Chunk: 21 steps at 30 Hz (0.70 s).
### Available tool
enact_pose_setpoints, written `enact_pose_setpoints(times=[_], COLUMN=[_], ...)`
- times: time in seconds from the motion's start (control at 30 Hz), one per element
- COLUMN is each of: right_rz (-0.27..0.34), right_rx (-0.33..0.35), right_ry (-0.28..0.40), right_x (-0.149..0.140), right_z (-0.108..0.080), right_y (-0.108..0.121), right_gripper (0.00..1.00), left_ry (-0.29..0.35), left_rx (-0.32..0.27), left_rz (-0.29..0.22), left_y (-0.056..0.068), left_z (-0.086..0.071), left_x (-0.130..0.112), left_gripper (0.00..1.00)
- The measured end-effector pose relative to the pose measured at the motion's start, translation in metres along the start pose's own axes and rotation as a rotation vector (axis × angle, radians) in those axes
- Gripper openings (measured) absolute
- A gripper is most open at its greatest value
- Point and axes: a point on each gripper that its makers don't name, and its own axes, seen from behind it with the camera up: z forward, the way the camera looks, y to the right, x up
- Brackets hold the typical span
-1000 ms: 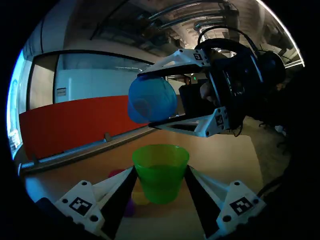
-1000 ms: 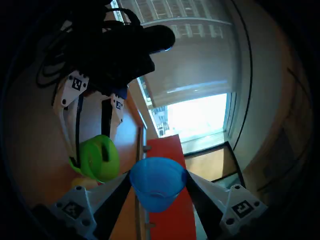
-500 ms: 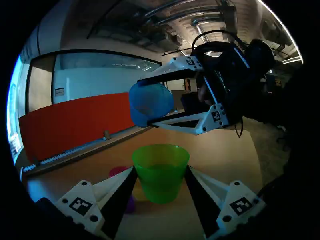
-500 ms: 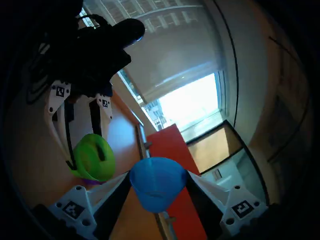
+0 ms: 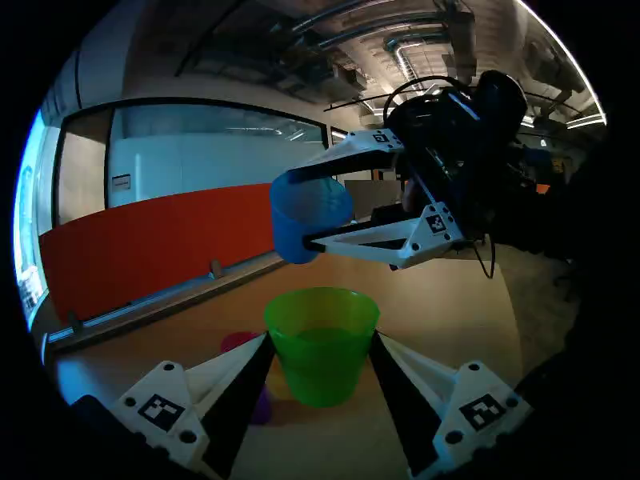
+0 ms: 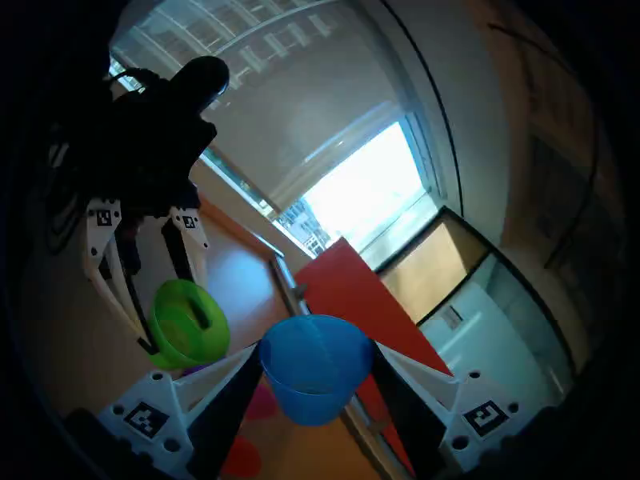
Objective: Pour water
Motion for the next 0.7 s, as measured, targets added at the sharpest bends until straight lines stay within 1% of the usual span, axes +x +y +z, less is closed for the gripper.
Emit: enact_pose_setpoints(times=[0.2,0.4,0.5,0.6,0.7], right_rz=[0.152,0.317,0.388,0.423,0.433], right_rx=[-0.001,0.036,0.052,0.064,0.080], right_ry=[-0.018,-0.039,-0.048,-0.063,-0.085], right_x=[-0.008,-0.015,-0.017,-0.021,-0.026], right_z=[-0.005,-0.010,-0.012,-0.014,-0.017], right_y=[0.003,-0.003,-0.006,-0.009,-0.015], right_gripper=[0.93,0.93,0.93,0.93,0.93], left_ry=[-0.013,-0.024,-0.030,-0.041,-0.059], left_rx=[-0.004,-0.009,-0.016,-0.029,-0.032], left_rz=[0.004,0.001,-0.009,-0.016,-0.016], left_y=[0.002,0.003,0.004,0.005,0.005], left_z=[-0.003,-0.004,-0.003,-0.003,-0.002], left_x=[-0.001,-0.002,-0.003,-0.006,-0.010], left_gripper=[0.82,0.82,0.82,0.82,0.82])
